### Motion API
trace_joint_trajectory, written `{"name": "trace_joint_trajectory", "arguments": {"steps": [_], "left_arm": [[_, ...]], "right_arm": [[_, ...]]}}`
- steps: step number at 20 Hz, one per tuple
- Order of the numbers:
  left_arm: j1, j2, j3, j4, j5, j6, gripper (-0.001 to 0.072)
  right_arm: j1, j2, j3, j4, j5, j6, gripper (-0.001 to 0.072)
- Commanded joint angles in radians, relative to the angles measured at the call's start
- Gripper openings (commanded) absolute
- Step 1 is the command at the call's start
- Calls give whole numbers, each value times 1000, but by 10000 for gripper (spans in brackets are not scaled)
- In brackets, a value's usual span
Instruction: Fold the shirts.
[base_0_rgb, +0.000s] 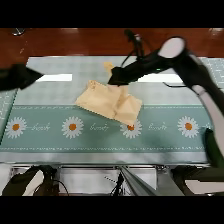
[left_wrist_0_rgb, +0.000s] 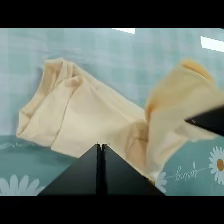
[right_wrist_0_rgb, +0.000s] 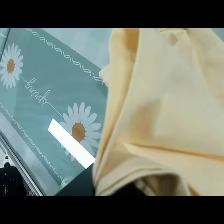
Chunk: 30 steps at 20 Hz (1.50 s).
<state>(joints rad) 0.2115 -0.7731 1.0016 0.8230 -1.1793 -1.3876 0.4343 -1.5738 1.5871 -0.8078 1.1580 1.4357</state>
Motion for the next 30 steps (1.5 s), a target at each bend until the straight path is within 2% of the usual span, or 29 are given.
{"name": "trace_joint_trajectory", "arguments": {"steps": [1,4,5,6,7,8,10,13,15,16,17,18,20,22,23,24,25,27,30], "left_arm": [[20,329,-315,-21,28,-14,25],[13,484,-520,-69,28,-70,25],[13,512,-574,-83,28,-76,25],[13,525,-617,-91,28,-76,25],[13,525,-650,-91,33,-77,25],[13,521,-676,-91,49,-82,25],[13,510,-697,-90,80,-84,25],[13,505,-696,-92,87,-84,25],[13,505,-696,-92,88,-83,25],[13,505,-696,-92,89,-83,25],[13,505,-696,-91,92,-83,25],[13,505,-696,-91,95,-83,25],[13,505,-696,-90,100,-79,25],[13,505,-697,-90,100,-79,25],[13,505,-697,-90,100,-79,25],[13,505,-697,-90,100,-79,25],[13,505,-697,-90,100,-80,25],[13,504,-697,-90,107,-80,25],[13,504,-697,-91,134,-80,25]], "right_arm": [[89,-268,206,-2,-26,41,22],[100,-396,311,14,-22,88,22],[100,-426,334,52,-21,93,59],[101,-444,349,100,-9,94,309],[100,-449,354,154,13,78,615],[90,-442,359,195,48,32,630],[18,-402,386,198,145,32,629],[-182,-257,391,143,375,33,629],[-310,-106,381,-124,518,18,630],[-351,-19,339,-289,528,20,629],[-393,87,247,-422,479,53,630],[-429,194,123,-486,394,88,629],[-491,430,-226,-534,143,168,630],[-515,637,-609,-517,-101,307,629],[-513,715,-789,-458,-203,374,629],[-507,758,-931,-341,-282,391,629],[-490,768,-1048,-187,-342,360,628],[-427,711,-1152,51,-407,209,628],[-344,512,-1102,204,-398,39,628]]}}
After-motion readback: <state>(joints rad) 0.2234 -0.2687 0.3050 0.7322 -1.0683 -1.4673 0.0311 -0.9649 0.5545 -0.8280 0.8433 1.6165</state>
